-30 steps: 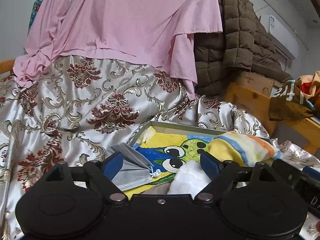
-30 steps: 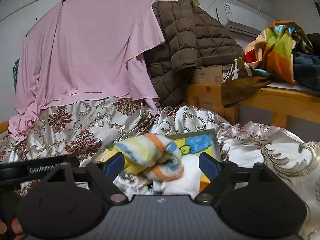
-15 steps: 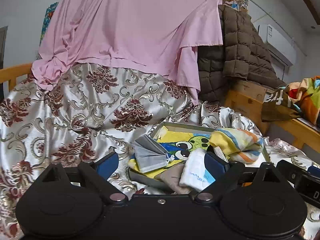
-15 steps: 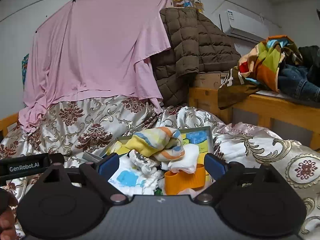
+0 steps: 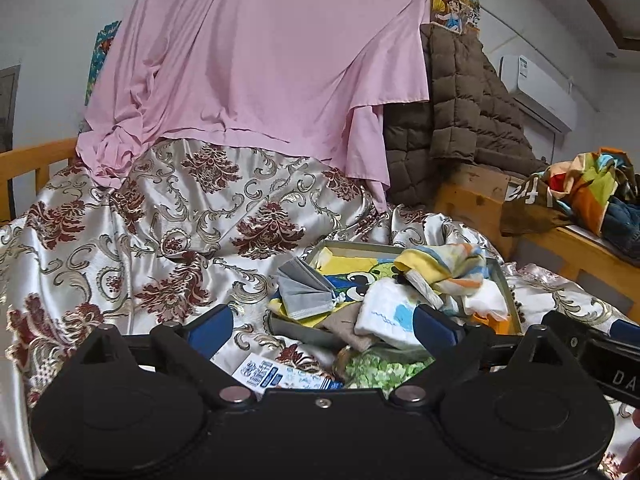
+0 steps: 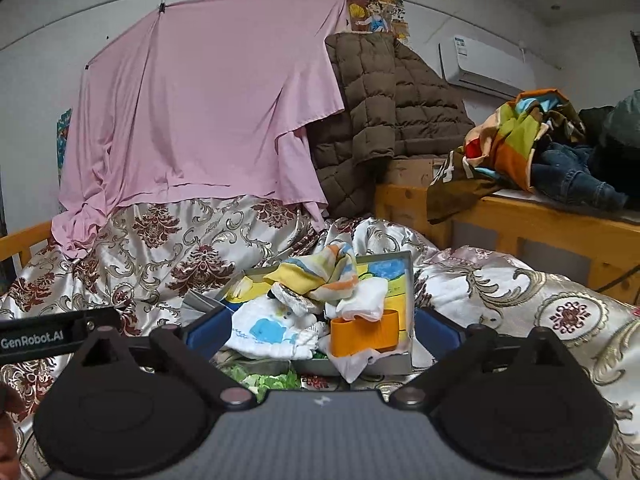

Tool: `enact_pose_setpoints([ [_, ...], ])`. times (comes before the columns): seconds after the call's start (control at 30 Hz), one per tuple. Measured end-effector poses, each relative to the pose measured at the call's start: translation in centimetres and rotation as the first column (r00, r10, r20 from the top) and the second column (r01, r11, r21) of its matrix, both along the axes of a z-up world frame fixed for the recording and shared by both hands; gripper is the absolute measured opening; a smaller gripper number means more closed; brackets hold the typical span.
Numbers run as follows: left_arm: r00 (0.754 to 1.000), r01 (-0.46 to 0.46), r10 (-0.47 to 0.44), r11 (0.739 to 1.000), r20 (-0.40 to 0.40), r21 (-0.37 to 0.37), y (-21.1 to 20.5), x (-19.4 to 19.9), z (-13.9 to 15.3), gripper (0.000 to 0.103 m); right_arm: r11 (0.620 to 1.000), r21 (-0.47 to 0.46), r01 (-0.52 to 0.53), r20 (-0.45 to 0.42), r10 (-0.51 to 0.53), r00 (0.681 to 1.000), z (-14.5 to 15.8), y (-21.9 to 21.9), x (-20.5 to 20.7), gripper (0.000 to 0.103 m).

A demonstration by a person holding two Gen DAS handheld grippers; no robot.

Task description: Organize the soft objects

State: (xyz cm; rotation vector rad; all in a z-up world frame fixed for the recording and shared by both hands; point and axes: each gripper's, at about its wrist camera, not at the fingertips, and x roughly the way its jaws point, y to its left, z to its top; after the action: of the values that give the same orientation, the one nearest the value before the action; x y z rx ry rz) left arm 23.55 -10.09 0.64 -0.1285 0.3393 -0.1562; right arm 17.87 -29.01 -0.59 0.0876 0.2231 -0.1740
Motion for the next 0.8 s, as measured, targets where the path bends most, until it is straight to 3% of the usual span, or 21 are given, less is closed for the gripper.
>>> enact_pose_setpoints([
  [0.4, 1.0, 0.0, 0.0, 1.0, -0.013, 0.027, 1.6, -4.6, -1.6, 0.101, 1.0, 0.012, -0.012, -0.119, 0.013, 0.993, -2.3, 1.7, -3.5, 0.102],
  [0.8, 0.998, -0.013, 0.017, 0.998, -0.061, 0.067, 3.5, -6.3, -3.9, 0.102, 1.0, -0.006, -0.016, -0.168, 0.015, 0.986, -3.4, 3.0, -4.1, 0.102],
])
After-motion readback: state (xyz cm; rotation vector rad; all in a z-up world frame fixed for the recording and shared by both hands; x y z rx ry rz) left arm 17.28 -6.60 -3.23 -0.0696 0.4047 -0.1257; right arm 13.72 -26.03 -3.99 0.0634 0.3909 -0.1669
